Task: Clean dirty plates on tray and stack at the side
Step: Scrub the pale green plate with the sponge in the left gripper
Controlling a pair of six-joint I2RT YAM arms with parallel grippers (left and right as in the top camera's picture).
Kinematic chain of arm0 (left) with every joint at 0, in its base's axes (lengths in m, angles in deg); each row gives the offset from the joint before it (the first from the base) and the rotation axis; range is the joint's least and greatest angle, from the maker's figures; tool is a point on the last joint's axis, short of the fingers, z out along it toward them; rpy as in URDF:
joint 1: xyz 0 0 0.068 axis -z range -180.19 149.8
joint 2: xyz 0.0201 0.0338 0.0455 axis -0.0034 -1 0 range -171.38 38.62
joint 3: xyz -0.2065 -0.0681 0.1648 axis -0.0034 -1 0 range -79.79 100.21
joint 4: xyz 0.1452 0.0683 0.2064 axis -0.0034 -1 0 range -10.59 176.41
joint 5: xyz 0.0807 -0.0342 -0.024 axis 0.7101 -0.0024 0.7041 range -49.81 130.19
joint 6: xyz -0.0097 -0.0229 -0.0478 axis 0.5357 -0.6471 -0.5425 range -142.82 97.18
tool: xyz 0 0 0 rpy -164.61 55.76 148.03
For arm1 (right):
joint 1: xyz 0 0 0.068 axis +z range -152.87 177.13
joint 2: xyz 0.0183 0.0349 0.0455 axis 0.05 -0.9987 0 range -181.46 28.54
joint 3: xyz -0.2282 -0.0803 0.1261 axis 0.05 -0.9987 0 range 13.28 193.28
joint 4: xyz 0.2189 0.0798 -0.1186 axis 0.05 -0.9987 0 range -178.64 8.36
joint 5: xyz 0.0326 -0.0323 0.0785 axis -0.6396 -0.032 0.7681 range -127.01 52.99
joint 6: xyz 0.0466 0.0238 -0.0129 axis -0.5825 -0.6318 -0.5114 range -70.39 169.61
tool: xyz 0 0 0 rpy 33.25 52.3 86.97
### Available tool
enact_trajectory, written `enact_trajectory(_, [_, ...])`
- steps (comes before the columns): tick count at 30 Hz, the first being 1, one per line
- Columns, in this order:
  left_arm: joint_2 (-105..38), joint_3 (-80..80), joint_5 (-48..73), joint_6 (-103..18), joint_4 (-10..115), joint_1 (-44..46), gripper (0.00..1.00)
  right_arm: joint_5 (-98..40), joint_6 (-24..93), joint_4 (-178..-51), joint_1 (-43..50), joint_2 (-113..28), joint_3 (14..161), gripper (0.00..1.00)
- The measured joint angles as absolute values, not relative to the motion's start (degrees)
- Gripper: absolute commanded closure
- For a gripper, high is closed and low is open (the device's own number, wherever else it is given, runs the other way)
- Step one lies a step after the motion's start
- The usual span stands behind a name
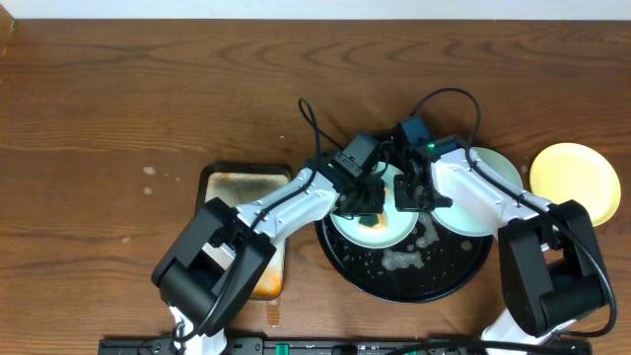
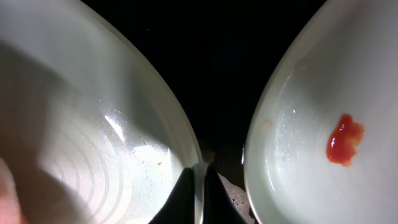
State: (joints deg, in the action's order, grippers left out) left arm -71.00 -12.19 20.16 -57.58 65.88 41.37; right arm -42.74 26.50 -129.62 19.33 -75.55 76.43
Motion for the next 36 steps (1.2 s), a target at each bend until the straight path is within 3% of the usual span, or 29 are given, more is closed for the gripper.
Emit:
enact_trajectory(9, [-73.7,-10.2,22.5,-58.0,62.6,41.5,0.92,-42.8,26.5,-129.7,19.3,-75.6,76.4,0.99])
enact_trajectory(22, [-74.1,-7.5,23.0,-63.0,49.1,33.7,0.92,-42.8,26.5,-129.8,19.3,-75.6,76.4,0.99])
enact_trajectory(36, [-70.3,-0.3,29.8,-61.5,33.6,31.4,0.92,-43.1,28.0,-130.3,19.3,-75.6,76.6,0.99])
